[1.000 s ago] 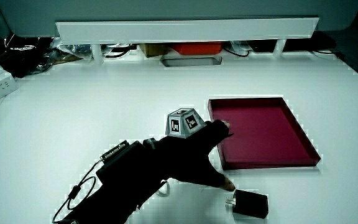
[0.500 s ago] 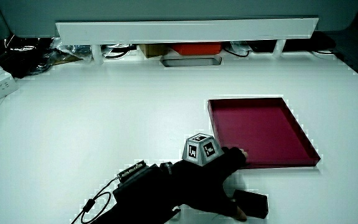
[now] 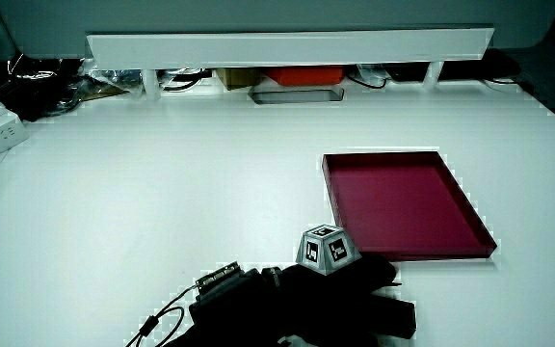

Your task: Pick charger from desk

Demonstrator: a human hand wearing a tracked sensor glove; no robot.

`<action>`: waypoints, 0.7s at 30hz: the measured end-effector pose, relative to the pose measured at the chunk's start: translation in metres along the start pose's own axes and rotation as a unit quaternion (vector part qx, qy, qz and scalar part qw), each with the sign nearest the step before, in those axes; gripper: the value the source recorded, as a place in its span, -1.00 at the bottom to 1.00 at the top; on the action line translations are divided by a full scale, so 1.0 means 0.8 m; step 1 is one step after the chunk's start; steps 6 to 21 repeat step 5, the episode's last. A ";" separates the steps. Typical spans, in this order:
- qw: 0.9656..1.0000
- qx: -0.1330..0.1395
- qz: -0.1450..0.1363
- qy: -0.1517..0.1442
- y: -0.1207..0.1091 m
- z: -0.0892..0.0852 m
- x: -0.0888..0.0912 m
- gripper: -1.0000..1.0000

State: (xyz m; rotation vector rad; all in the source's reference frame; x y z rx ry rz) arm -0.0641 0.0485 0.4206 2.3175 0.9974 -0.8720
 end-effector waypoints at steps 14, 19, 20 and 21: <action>1.000 0.017 0.018 -0.008 0.017 0.020 -0.007 1.00; 1.000 0.017 0.018 -0.008 0.017 0.020 -0.007 1.00; 1.000 0.017 0.018 -0.008 0.017 0.020 -0.007 1.00; 1.000 0.017 0.018 -0.008 0.017 0.020 -0.007 1.00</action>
